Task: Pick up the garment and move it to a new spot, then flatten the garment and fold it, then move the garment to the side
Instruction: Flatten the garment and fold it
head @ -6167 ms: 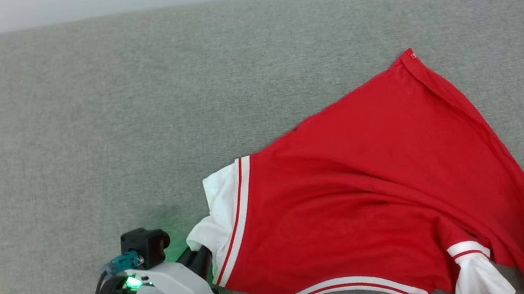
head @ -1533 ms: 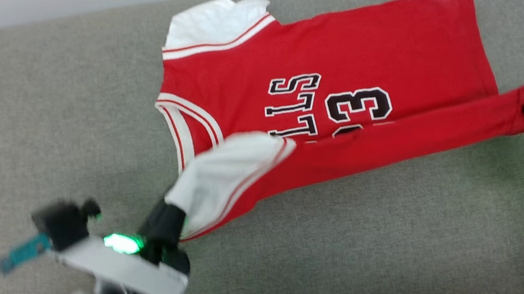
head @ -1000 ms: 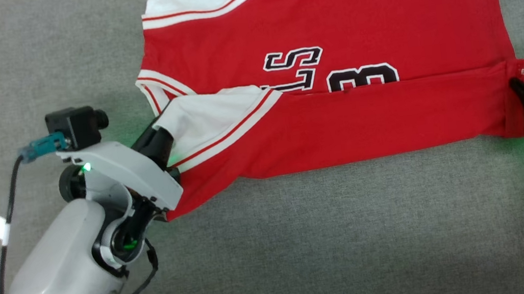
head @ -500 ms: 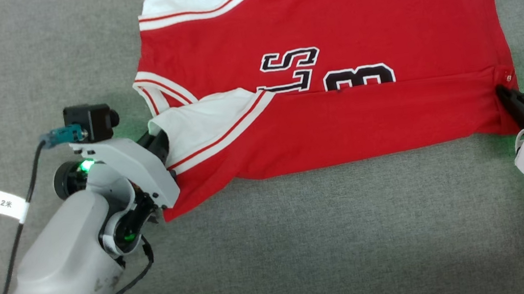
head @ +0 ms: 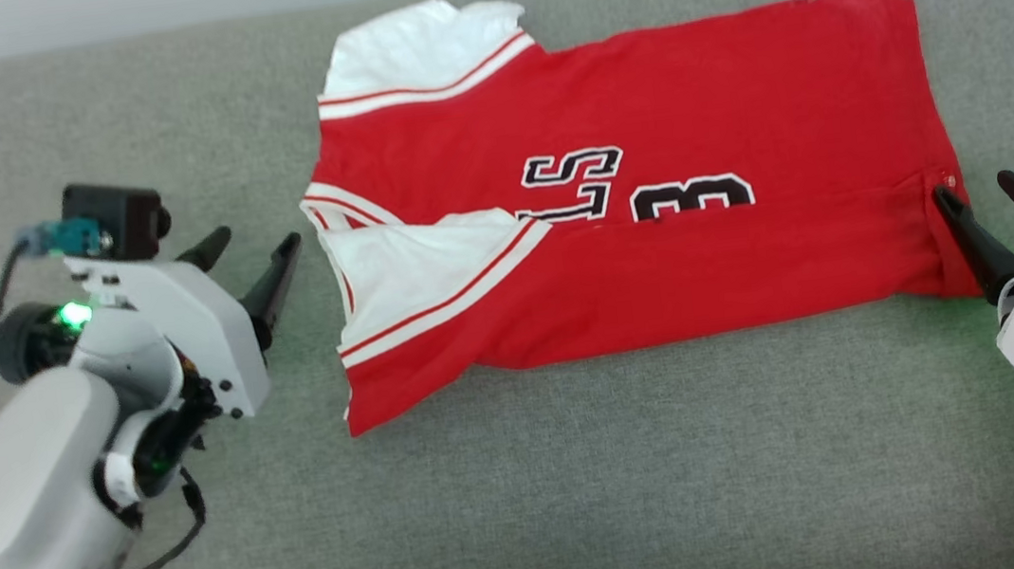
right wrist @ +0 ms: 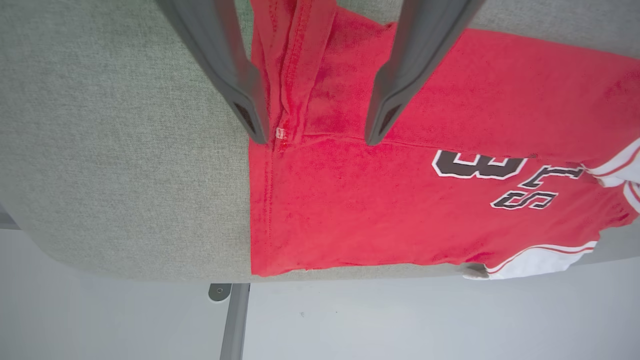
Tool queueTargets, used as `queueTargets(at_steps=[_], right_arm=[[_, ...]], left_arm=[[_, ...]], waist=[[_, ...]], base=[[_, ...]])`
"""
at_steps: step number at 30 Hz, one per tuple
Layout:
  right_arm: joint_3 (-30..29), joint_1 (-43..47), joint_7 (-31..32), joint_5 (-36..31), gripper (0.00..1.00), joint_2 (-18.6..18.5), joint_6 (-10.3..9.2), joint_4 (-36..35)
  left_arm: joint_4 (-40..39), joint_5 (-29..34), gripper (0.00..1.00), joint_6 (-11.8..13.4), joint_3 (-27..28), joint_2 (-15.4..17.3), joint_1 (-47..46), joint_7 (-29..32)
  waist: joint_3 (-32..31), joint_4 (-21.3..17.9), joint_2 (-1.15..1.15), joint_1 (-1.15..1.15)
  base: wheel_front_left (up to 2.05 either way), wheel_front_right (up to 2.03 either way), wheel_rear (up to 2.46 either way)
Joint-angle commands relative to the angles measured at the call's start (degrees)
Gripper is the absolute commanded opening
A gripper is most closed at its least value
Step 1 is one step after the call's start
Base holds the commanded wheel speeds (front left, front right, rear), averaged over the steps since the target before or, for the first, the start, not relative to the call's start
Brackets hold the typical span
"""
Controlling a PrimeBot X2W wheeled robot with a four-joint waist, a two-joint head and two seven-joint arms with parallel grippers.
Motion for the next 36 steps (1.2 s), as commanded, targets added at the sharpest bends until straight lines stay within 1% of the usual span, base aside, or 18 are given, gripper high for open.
queueTargets(at_steps=[1, 3, 6, 8, 9, 11, 14, 16, 18, 23, 29, 30, 31, 32, 34, 36], right_arm=[[-0.39, 1.12, -0.01, 0.06, 1.00, 0.16, -0.08, -0.88], [-0.93, 1.87, 0.42, -0.24, 1.00, 0.46, -0.08, -1.98], [-1.46, 2.73, 1.17, -0.74, 1.00, 1.03, -0.08, -3.48], [-1.75, 2.88, 1.42, -1.03, 1.00, 1.44, -0.08, -4.25], [-1.72, 2.84, 1.58, -1.17, 1.00, 1.71, -0.08, -4.74], [-1.78, 2.79, 1.72, -1.32, 1.00, 2.10, -0.08, -5.30], [-1.76, 2.42, 1.78, -1.30, 1.00, 2.69, -0.08, -5.94], [-1.78, 2.01, 1.77, -1.34, 1.00, 2.91, -0.08, -6.09], [-1.95, 1.59, 1.62, -1.28, 1.00, 3.03, -0.08, -6.16], [-2.23, 1.38, 1.16, -1.07, 1.00, 2.98, -0.08, -5.82], [-2.40, 1.18, 0.94, -0.73, 1.00, 2.43, -0.08, -5.65], [-2.45, 1.14, 1.09, -0.67, 1.00, 2.30, -0.08, -5.65], [-2.39, 1.09, 1.37, -0.69, 1.00, 2.11, -0.08, -5.66], [-2.09, 1.00, 1.96, -0.63, 1.00, 1.88, -0.08, -5.81], [-1.39, 0.80, 3.69, -0.26, 1.00, 1.19, -0.08, -6.12], [-0.27, 0.80, 7.06, 0.04, 1.00, -0.05, -0.08, -6.32]], left_arm=[[-2.76, -0.84, 1.00, 1.12, 0.01, 1.03, 0.09, 2.56], [-7.10, -2.93, 1.00, 2.66, -0.65, 2.64, 0.98, 8.58], [-13.26, -6.84, 1.00, 5.30, -2.93, 4.99, 2.00, 20.55], [-16.62, -9.42, 1.00, 7.17, -4.04, 6.23, 2.23, 27.37], [-17.91, -10.68, 1.00, 8.09, -4.28, 6.79, 2.39, 29.90], [-19.35, -11.97, 1.00, 9.91, -4.60, 7.27, 2.40, 33.12], [-19.23, -13.32, 1.00, 11.81, -4.03, 6.70, 1.87, 34.56], [-17.78, -14.14, 1.00, 12.54, -3.26, 6.20, 1.69, 34.32], [-16.09, -14.11, 1.00, 12.73, -3.20, 5.81, 1.35, 34.37], [-12.25, -15.35, 1.00, 11.71, -3.72, 4.03, 1.62, 35.04], [-9.31, -16.15, 1.00, 10.23, -4.26, 1.90, 2.27, 34.68], [-8.99, -16.30, 0.48, 9.97, -4.34, 1.70, 2.33, 34.69], [-8.73, -16.40, 0.08, 9.65, -4.46, 1.55, 2.35, 34.70], [-8.49, -16.62, 0.00, 9.51, -4.33, 1.32, 2.44, 34.49], [-8.24, -16.81, 0.00, 9.14, -4.45, 0.93, 2.63, 34.46], [-7.97, -16.55, 0.00, 8.88, -4.33, 0.94, 2.65, 34.00]], waist=[[-1.69, 0.27, 0.00, 0.00], [-2.09, 0.24, 0.00, 0.00], [-2.17, 0.09, 0.00, 0.00], [-1.81, -0.21, 0.00, 0.00], [-1.44, -0.51, 0.00, 0.00], [-0.66, -1.00, 0.00, 0.00], [0.70, -1.93, 0.00, 0.00], [1.52, -2.68, 0.00, 0.00], [2.22, -3.35, 0.00, 0.00], [3.24, -4.74, 0.00, 0.00], [3.47, -5.44, 0.00, 0.00], [3.42, -5.49, 0.00, 0.00], [3.36, -5.53, 0.00, 0.00], [3.31, -5.56, 0.00, 0.00], [3.13, -5.55, 0.00, 0.00], [2.98, -5.42, 0.00, 0.00]], base=[[0.00, 0.00, 0.00], [0.00, 0.00, 0.00], [0.00, 0.00, 0.00], [0.00, 0.00, 0.00], [0.00, 0.00, 0.00], [0.00, 0.00, 0.00], [0.00, 0.00, 0.00], [0.00, 0.00, 0.00], [0.00, 0.00, 0.00], [0.00, 0.00, 0.00], [0.00, 0.00, 0.00], [0.00, 0.00, 0.00], [0.00, 0.00, 0.00], [0.00, 0.00, 0.00], [0.00, 0.00, 0.00], [0.00, 0.00, 0.00]])
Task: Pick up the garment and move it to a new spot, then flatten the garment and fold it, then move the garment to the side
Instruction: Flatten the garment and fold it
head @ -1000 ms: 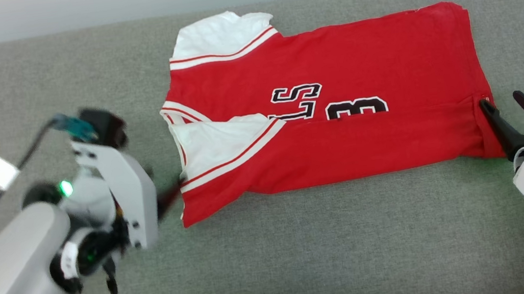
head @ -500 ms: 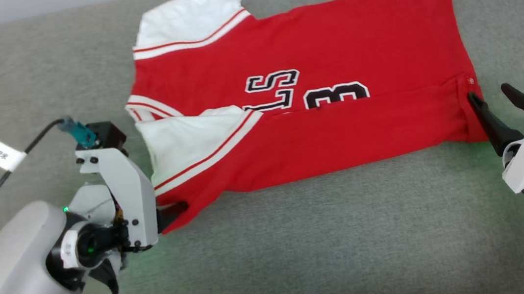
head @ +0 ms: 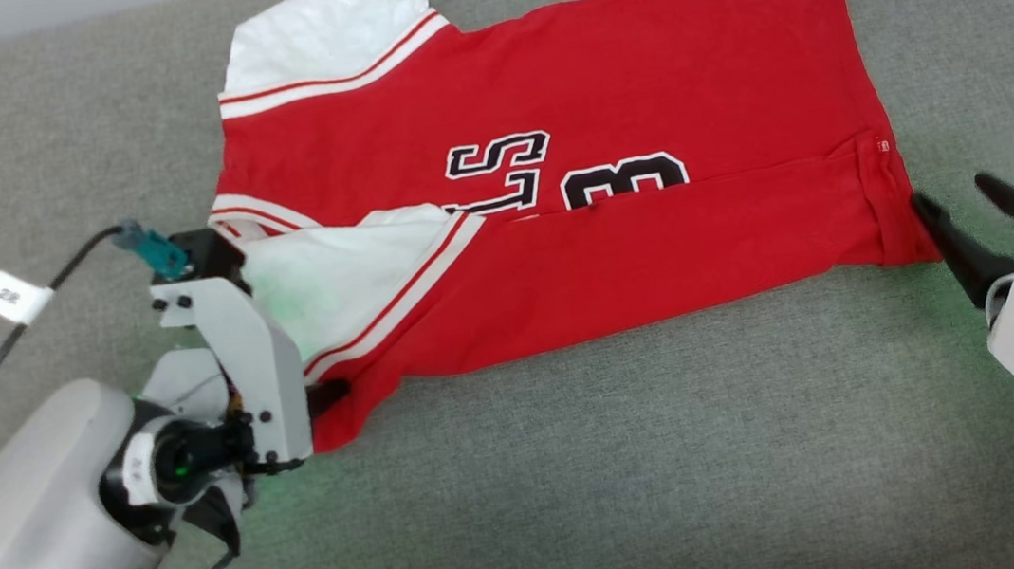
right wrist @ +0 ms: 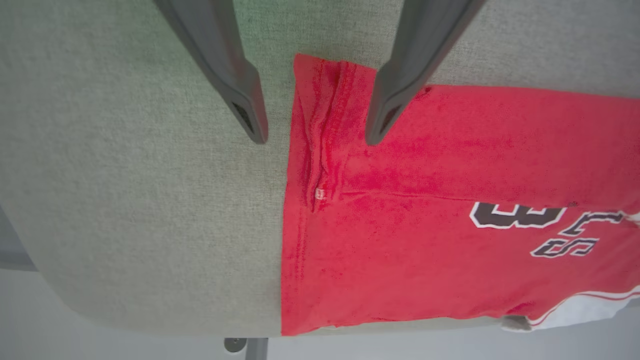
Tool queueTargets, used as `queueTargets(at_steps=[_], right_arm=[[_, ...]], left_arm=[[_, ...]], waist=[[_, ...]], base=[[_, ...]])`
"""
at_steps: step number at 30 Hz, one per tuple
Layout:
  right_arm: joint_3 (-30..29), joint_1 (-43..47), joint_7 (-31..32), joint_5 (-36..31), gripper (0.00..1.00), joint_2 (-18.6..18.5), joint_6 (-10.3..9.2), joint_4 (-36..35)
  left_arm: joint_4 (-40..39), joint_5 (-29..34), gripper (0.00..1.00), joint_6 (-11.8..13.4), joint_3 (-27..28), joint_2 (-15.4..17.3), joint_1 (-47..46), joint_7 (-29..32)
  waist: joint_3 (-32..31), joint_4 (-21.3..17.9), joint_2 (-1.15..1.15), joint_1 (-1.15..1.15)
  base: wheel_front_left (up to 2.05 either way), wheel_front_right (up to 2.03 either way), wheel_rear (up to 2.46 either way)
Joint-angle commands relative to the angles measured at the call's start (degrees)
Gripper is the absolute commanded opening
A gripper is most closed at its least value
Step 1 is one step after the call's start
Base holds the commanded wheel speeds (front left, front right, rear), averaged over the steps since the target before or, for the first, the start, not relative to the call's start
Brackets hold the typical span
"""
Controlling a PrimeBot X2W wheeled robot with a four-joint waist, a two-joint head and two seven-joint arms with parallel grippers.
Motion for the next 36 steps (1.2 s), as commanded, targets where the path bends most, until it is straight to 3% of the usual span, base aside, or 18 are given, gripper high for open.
queueTargets(at_steps=[1, 5, 11, 19, 20, 21, 22, 23, 36], right_arm=[[1.15, -0.51, 3.26, 0.31, 1.00, -1.56, -0.08, -0.29], [3.32, -1.62, 11.81, 0.90, 1.00, -4.72, -0.08, -0.96], [5.54, -5.02, 22.86, 2.41, 1.00, -6.26, -0.08, 0.49], [6.66, -9.11, 27.98, 1.52, 0.97, -5.13, -0.08, 6.19], [7.00, -9.11, 27.91, 1.57, 0.47, -5.11, -0.08, 6.67], [7.06, -8.86, 27.64, 1.96, 0.08, -4.86, -0.08, 7.18], [7.06, -8.86, 27.64, 1.96, 0.08, -4.86, -0.08, 7.18], [7.29, -8.56, 27.84, 2.31, 0.00, -4.78, -0.08, 7.65], [7.16, -2.70, 26.41, 5.01, 0.00, -7.79, -0.09, 4.91]], left_arm=[[0.58, -0.02, 0.00, -0.47, -1.16, -1.28, 1.60, -0.23], [0.70, 0.29, 0.00, -1.04, -1.41, -2.11, 1.48, -0.95], [0.54, 1.26, 0.00, -1.92, -1.86, -3.39, 0.70, -2.00], [1.00, 1.92, 0.00, -2.75, -2.10, -5.26, 0.08, -3.60], [1.18, 2.01, 0.00, -2.87, -2.12, -5.49, 0.09, -3.94], [1.39, 1.98, 0.00, -2.94, -2.00, -5.63, 0.16, -4.36], [1.39, 1.98, 0.00, -2.94, -2.00, -5.63, 0.16, -4.36], [1.56, 1.86, 0.00, -3.11, -1.90, -5.78, 0.32, -4.66], [-2.39, 0.18, 0.00, -3.30, -0.23, -2.96, 6.84, -8.59]], waist=[[-0.14, 0.23, 0.00, 0.00], [-0.08, 0.91, 0.00, 0.00], [0.48, 2.24, 0.00, 0.00], [1.31, 4.15, 0.00, 0.00], [1.29, 4.37, 0.00, 0.00], [1.22, 4.53, 0.00, 0.00], [1.22, 4.53, 0.00, 0.00], [1.12, 4.65, 0.00, 0.00], [-3.81, 4.93, 0.00, 0.00]], base=[[0.00, 0.00, 0.00], [0.00, 0.00, 0.00], [0.00, 0.00, 0.00], [0.00, 0.00, 0.00], [0.00, 0.00, 0.00], [0.00, 0.00, 0.00], [0.00, 0.00, 0.00], [0.00, 0.00, 0.00], [0.00, 0.00, 0.00]])
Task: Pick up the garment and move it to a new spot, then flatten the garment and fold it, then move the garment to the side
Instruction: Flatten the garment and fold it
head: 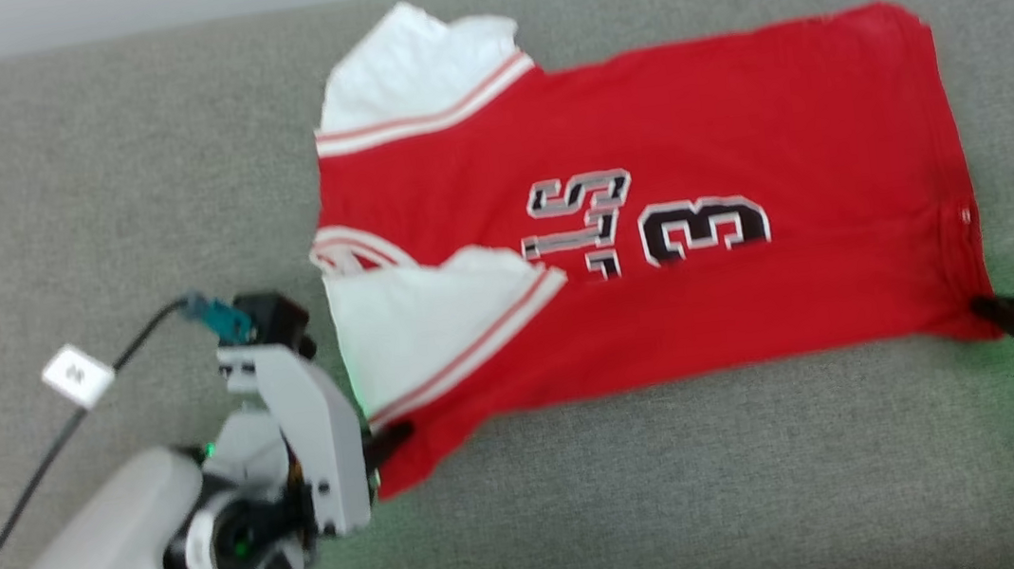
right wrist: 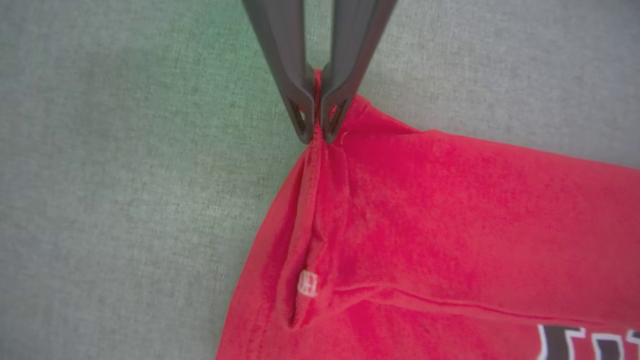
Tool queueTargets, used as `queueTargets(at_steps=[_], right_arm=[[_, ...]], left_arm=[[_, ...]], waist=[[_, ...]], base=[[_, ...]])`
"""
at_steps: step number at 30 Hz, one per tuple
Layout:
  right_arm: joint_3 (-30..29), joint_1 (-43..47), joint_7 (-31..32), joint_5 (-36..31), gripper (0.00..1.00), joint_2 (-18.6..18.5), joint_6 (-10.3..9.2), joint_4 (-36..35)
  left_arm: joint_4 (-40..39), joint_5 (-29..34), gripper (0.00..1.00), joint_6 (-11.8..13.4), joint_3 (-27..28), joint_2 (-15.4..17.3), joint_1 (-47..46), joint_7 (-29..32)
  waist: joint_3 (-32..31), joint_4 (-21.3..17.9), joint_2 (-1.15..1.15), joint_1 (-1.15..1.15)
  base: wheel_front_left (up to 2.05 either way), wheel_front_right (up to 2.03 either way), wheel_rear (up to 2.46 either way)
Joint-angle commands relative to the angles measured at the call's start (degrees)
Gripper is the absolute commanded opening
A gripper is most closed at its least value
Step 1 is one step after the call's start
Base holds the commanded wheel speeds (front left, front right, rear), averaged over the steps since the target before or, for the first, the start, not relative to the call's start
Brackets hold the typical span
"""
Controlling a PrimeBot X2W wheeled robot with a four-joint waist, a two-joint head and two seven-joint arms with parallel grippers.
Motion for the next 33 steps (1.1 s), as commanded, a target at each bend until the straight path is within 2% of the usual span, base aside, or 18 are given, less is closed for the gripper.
queueTargets(at_steps=[1, 7, 11, 12, 13, 14, 15, 16, 22, 26, 30, 33], right_arm=[[-0.25, 1.80, 0.30, 0.75, 0.00, -0.78, -0.08, -0.86], [-2.48, 8.82, 1.89, 1.86, 0.00, -2.84, -0.08, -6.76], [-4.79, 12.87, 2.31, 1.34, 0.00, -2.79, -0.08, -10.44], [-5.40, 13.44, 2.02, 0.84, 0.13, -2.55, -0.08, -11.26], [-6.01, 14.11, 1.77, 0.41, 0.43, -2.25, -0.08, -12.02], [-6.73, 14.68, 1.28, 0.00, 1.00, -1.89, -0.08, -12.79], [-7.85, 15.08, 0.55, -0.41, 1.00, -1.20, -0.08, -13.47], [-9.11, 15.62, -0.25, -0.76, 1.00, -0.54, -0.08, -14.08], [-17.79, 18.93, -8.61, -4.87, 1.00, 4.71, -0.08, -20.51], [-19.88, 20.11, -15.04, -8.31, 1.00, 8.88, -0.07, -24.89], [-17.96, 19.65, -20.69, -10.42, 1.00, 12.18, -0.07, -27.02], [-15.86, 18.42, -23.74, -11.54, 1.00, 13.93, -0.07, -27.18]], left_arm=[[-1.39, -0.27, 0.00, 0.59, 0.10, 0.68, 1.90, -0.47], [-10.06, -0.39, 0.00, 3.62, 0.33, 4.30, 8.69, -2.91], [-14.63, -0.41, 0.00, 5.58, 0.75, 5.75, 11.66, -4.34], [-15.33, -0.28, 0.00, 5.95, 0.91, 5.98, 12.09, -4.83], [-15.92, -0.10, 0.00, 6.32, 1.32, 6.15, 12.48, -5.56], [-16.41, 0.23, 0.29, 6.72, 1.71, 6.31, 12.81, -6.39], [-16.80, 0.55, 0.76, 7.03, 2.01, 6.42, 13.05, -7.27], [-17.27, 0.88, 1.00, 7.30, 2.51, 6.56, 13.30, -8.26], [-20.55, 2.82, 1.00, 9.88, 7.61, 8.03, 14.86, -16.43], [-20.78, 4.48, 1.00, 10.99, 12.83, 8.29, 14.41, -24.14], [-18.15, 7.55, 1.00, 9.71, 15.95, 7.36, 10.65, -30.70], [-14.38, 9.94, 1.00, 7.29, 16.59, 7.41, 5.63, -32.43]], waist=[[-1.18, 0.01, 0.00, 0.00], [-1.86, 0.16, 0.00, 0.00], [-1.79, 0.39, 0.00, 0.00], [-1.80, 0.40, 0.00, 0.00], [-1.85, 0.39, 0.00, 0.00], [-1.91, 0.38, 0.00, 0.00], [-2.00, 0.35, 0.00, 0.00], [-2.11, 0.32, 0.00, 0.00], [-2.52, -0.04, 0.00, 0.00], [-2.14, -1.19, 0.00, 0.00], [-1.33, -2.93, 0.00, 0.00], [-0.33, -4.93, 0.00, 0.00]], base=[[0.00, 0.00, 0.00], [0.00, 0.00, 0.00], [0.00, 0.00, 0.00], [0.00, 0.00, 0.00], [0.00, 0.00, 0.00], [0.00, 0.00, 0.00], [0.00, 0.00, 0.00], [0.00, 0.00, 0.00], [0.00, 0.00, 0.00], [0.00, 0.00, 0.00], [0.00, 0.00, 0.00], [0.00, 0.00, 0.00]])
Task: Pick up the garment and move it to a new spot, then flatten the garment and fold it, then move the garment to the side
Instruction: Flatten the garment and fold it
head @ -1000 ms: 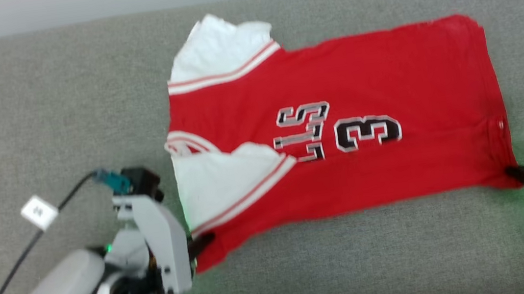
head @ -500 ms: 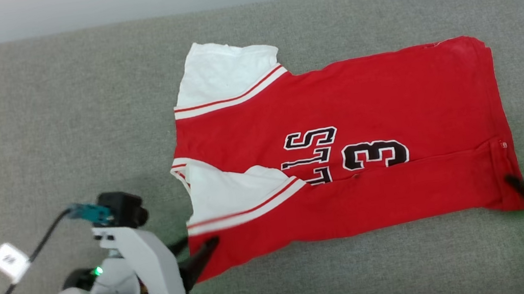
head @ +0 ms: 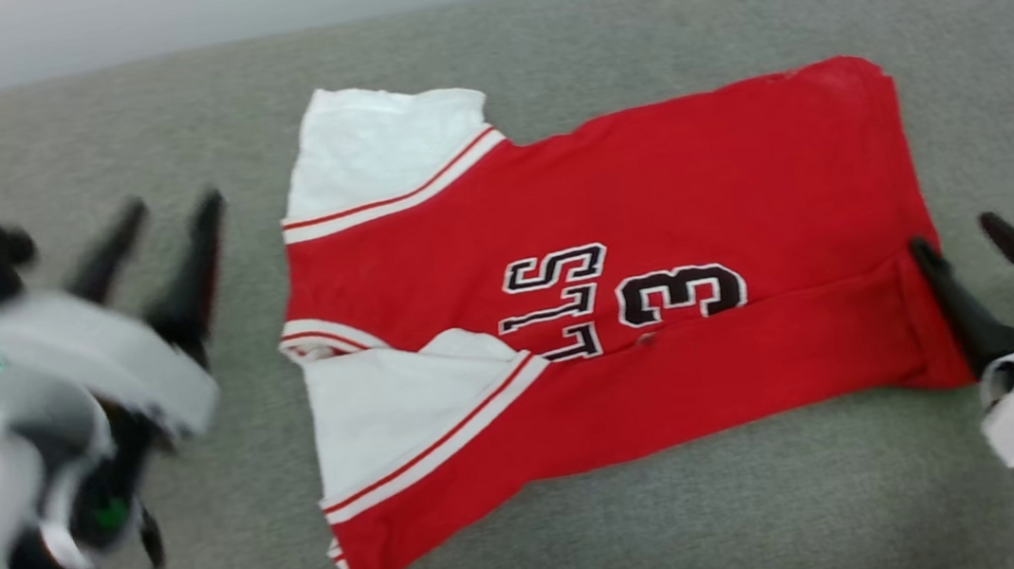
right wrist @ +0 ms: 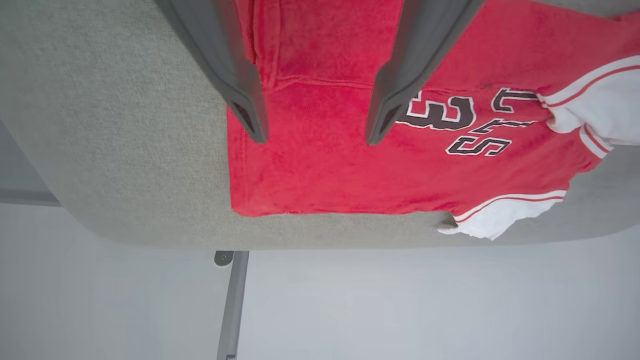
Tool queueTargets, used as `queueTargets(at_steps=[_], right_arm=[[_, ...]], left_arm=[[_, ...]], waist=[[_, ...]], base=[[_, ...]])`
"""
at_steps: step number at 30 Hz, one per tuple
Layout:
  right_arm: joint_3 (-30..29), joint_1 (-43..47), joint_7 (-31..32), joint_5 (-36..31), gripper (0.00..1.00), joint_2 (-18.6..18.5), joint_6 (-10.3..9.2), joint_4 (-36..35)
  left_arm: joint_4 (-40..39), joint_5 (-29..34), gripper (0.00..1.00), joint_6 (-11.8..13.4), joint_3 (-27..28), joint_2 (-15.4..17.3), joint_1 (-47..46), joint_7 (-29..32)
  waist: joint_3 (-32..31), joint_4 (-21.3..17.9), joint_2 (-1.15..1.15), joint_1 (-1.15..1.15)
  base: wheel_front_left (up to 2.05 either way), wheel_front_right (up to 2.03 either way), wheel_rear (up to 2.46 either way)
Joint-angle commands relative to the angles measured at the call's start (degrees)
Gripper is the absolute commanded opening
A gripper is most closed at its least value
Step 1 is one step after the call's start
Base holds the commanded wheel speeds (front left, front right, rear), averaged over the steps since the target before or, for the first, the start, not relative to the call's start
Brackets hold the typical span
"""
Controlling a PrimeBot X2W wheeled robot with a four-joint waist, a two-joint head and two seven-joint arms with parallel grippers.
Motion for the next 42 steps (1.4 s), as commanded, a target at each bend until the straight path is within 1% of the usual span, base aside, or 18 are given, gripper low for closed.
queueTargets(at_steps=[1, 3, 7, 11, 14, 17, 18, 19, 22, 26, 28, 32, 37, 38, 39, 40, 42], right_arm=[[1.14, -1.07, -1.27, -0.46, 1.00, 0.86, -0.06, 0.00], [2.54, -1.89, -2.44, -0.50, 1.00, 1.77, -0.06, 0.05], [4.66, -3.28, -4.19, -0.19, 1.00, 2.96, -0.06, 0.53], [6.38, -4.31, -5.79, 0.27, 1.00, 3.89, -0.06, 1.30], [8.05, -5.36, -6.91, 0.79, 1.00, 4.52, -0.06, 2.06], [9.23, -6.12, -7.87, 1.27, 1.00, 4.86, -0.06, 3.13], [9.48, -6.31, -8.11, 1.23, 1.00, 4.87, -0.06, 3.49], [9.95, -6.42, -8.20, 1.36, 1.00, 4.84, -0.06, 3.87], [11.08, -6.94, -7.82, 1.75, 1.00, 4.48, -0.06, 4.81], [11.83, -7.25, -8.08, 2.02, 1.00, 4.04, -0.06, 5.26], [11.83, -7.37, -8.21, 2.18, 1.00, 3.85, -0.06, 5.41], [12.00, -7.89, -8.27, 2.29, 1.00, 3.76, -0.06, 5.46], [12.32, -9.27, -7.68, 2.38, 1.00, 3.32, -0.06, 5.16], [12.57, -9.88, -7.50, 2.41, 1.00, 2.97, -0.06, 4.98], [12.75, -10.63, -7.17, 2.32, 1.00, 2.48, -0.06, 4.86], [12.84, -11.79, -6.78, 2.31, 1.00, 2.02, -0.06, 4.78], [13.64, -14.86, -5.31, 2.98, 1.00, 1.03, -0.06, 5.31]], left_arm=[[2.21, 0.67, 1.00, -1.59, 0.10, -0.45, -3.33, 0.12], [5.91, 2.16, 1.00, -3.42, -0.49, -0.51, -8.16, 1.05], [15.14, 4.83, 1.00, -7.45, -2.27, -2.19, -19.14, 3.78], [27.56, 7.51, 1.00, -10.59, -3.97, -4.99, -29.73, 5.47], [37.19, 8.66, 1.00, -12.92, -5.74, -6.50, -35.58, 8.23], [46.36, 9.08, 1.00, -15.46, -7.90, -7.42, -39.85, 13.62], [49.56, 8.95, 1.00, -15.74, -8.73, -7.72, -40.79, 16.37], [52.04, 9.02, 1.00, -16.56, -9.54, -7.89, -41.75, 19.14], [58.08, 8.00, 1.00, -17.17, -10.53, -8.83, -44.36, 26.05], [63.74, 7.01, 1.00, -18.25, -11.74, -9.54, -46.03, 34.06], [65.10, 6.42, 1.00, -19.02, -12.11, -10.28, -46.68, 36.83], [66.74, 6.68, 1.00, -19.83, -12.75, -10.54, -46.74, 38.36], [68.59, 6.07, 1.00, -20.85, -13.16, -11.69, -47.41, 39.73], [68.84, 6.04, 0.46, -20.94, -13.23, -11.91, -47.48, 39.61], [68.99, 6.07, 0.22, -21.16, -13.33, -12.13, -47.55, 39.40], [69.10, 5.97, 0.00, -21.42, -13.31, -12.43, -47.74, 39.35], [69.32, 5.51, 0.00, -21.88, -13.05, -13.22, -48.09, 39.21]], waist=[[1.55, -2.50, 0.00, 0.00], [2.62, -4.09, 0.00, 0.00], [5.15, -7.31, 0.00, 0.00], [7.34, -10.14, 0.00, 0.00], [8.63, -12.51, 0.00, 0.00], [9.48, -14.10, 0.00, 0.00], [9.66, -14.48, 0.00, 0.00], [9.86, -14.83, 0.00, 0.00], [10.35, -15.51, 0.00, 0.00], [10.91, -15.91, 0.00, 0.00], [11.23, -15.84, 0.00, 0.00], [11.72, -15.77, 0.00, 0.00], [12.44, -15.60, 0.00, 0.00], [12.52, -15.56, 0.00, 0.00], [12.62, -15.49, 0.00, 0.00], [12.77, -15.33, 0.00, 0.00], [13.05, -14.87, 0.00, 0.00]], base=[[0.00, 0.00, 0.00], [0.00, 0.00, 0.00], [0.00, 0.00, 0.00], [0.00, 0.00, 0.00], [0.00, 0.00, 0.00], [0.00, 0.00, 0.00], [0.00, 0.00, 0.00], [0.00, 0.00, 0.00], [0.00, 0.00, 0.00], [0.00, 0.00, 0.00], [0.00, 0.00, 0.00], [0.00, 0.00, 0.00], [0.00, 0.00, 0.00], [0.00, 0.00, 0.00], [0.00, 0.00, 0.00], [0.00, 0.00, 0.00], [0.00, 0.00, 0.00]])
